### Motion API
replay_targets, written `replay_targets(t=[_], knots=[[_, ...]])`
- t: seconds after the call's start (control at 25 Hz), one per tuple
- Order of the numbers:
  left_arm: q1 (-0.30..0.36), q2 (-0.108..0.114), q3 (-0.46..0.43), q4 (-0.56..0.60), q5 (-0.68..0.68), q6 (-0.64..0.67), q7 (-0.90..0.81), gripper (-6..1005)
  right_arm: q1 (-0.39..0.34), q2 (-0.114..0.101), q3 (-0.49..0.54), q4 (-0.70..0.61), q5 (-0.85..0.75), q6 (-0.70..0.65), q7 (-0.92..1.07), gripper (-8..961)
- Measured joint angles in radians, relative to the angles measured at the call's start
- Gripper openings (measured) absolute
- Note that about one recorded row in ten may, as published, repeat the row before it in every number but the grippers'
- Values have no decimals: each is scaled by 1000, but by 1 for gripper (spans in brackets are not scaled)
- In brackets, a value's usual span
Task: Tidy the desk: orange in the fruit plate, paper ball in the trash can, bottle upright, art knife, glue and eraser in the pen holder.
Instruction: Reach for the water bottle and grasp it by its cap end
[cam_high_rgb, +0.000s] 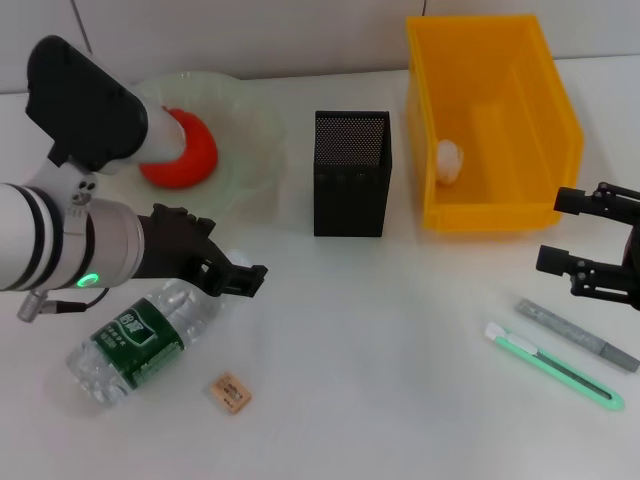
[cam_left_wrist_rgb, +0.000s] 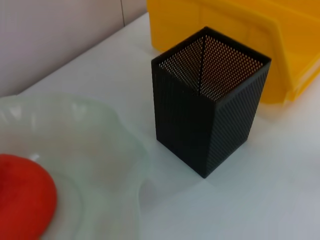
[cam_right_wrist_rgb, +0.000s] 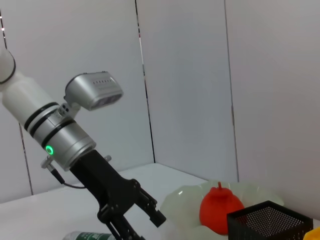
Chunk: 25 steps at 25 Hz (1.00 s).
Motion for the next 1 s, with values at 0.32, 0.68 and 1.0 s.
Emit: replay_targets(t=[0.32,0.68,1.0], knots=[[-13,0,18,-59,2,-52,7,851,6,2,0,3,-1,1,0,754],[-47,2,18,-124,13,-70,2,842,7,1,0,9,-2,1,0,754],[-59,2,18,-177,15,-112,1,834,7,1,1,20,-2,1,0,754]])
